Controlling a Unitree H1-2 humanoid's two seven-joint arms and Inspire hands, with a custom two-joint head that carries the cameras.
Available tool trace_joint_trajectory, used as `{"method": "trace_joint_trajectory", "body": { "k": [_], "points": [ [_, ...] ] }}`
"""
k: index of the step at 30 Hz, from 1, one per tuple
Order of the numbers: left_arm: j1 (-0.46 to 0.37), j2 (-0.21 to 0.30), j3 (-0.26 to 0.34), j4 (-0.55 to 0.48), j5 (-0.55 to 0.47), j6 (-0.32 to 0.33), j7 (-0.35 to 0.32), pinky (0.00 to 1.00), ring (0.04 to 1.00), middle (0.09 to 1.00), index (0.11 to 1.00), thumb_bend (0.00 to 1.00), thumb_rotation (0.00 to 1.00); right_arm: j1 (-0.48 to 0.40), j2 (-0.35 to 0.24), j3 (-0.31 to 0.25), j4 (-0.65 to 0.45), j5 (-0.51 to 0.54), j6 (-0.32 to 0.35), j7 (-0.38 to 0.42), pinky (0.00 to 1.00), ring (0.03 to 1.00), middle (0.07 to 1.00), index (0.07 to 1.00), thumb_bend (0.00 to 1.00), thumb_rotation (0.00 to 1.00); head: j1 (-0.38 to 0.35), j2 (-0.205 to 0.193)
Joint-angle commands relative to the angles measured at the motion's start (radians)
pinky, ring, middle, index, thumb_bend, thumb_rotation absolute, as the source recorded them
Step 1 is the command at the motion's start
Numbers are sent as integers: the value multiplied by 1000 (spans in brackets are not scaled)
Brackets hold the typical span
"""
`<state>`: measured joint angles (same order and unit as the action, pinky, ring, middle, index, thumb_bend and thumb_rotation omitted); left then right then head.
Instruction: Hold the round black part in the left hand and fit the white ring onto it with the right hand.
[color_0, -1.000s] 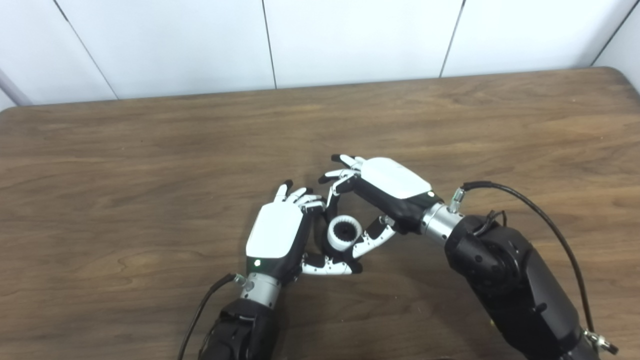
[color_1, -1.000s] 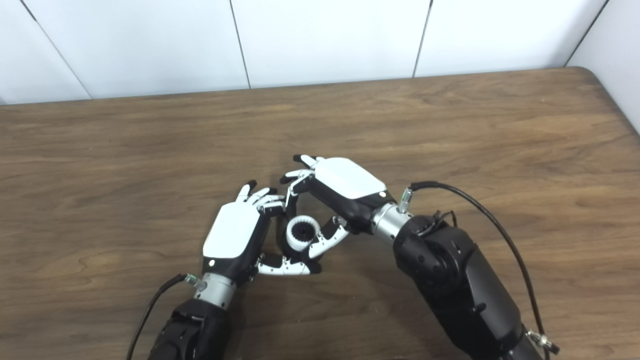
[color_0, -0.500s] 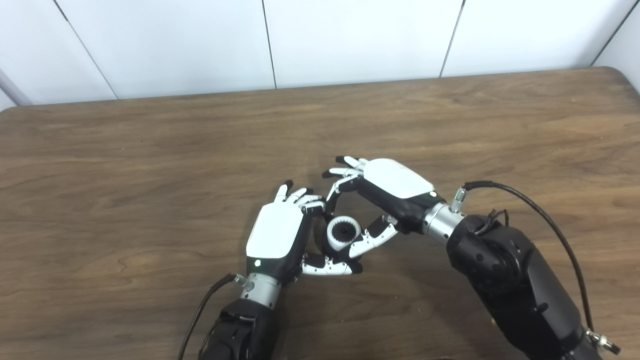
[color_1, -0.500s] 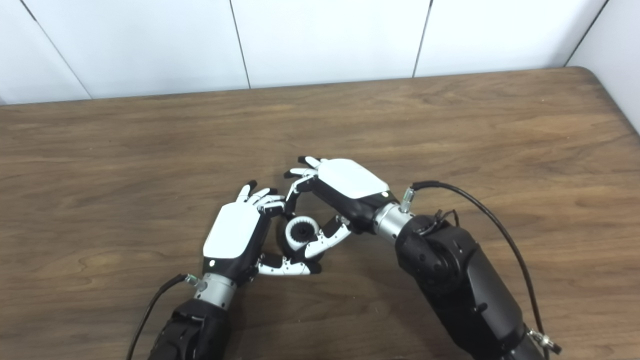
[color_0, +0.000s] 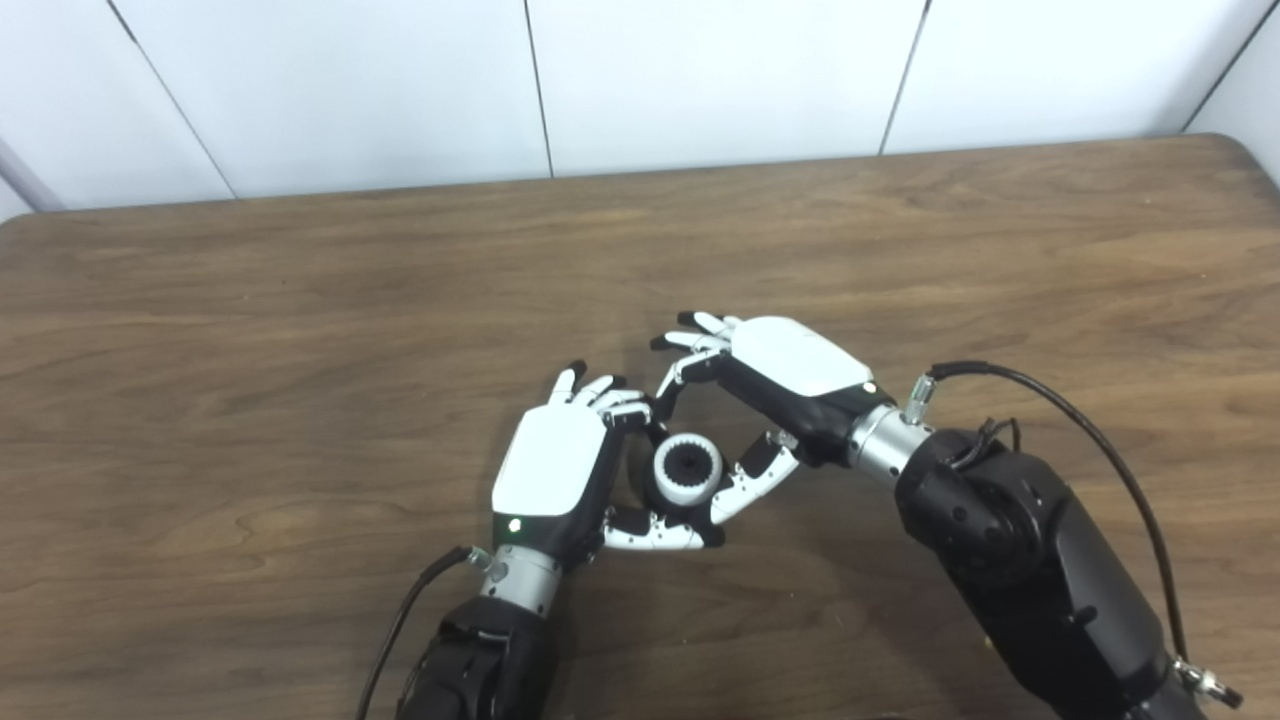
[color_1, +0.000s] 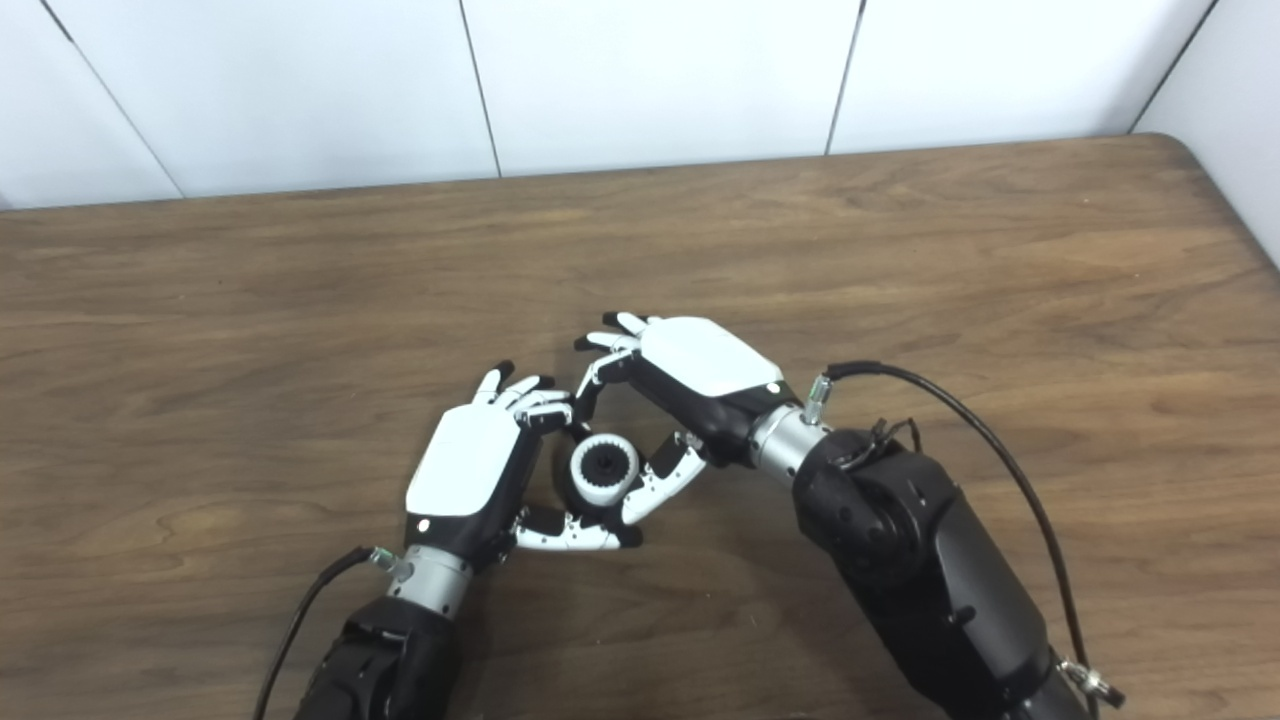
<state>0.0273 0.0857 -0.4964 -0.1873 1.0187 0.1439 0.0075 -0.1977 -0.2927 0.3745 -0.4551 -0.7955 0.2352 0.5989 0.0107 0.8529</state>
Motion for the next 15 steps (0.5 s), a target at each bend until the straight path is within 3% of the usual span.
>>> {"method": "trace_joint_trajectory", "body": {
  "k": [1,15],
  "points": [
    [4,5,-4,-1,3,-1,-22,1000,879,758,483,525,58,-25,3,-18,-31,5,-13,-22,1000,1000,915,613,959,262,2,0],
    [5,15,20,-3,-8,4,-33,1000,880,760,484,525,60,-29,-19,-104,-67,36,7,-26,1000,1000,903,623,952,267,-8,-6]
  ]
}}
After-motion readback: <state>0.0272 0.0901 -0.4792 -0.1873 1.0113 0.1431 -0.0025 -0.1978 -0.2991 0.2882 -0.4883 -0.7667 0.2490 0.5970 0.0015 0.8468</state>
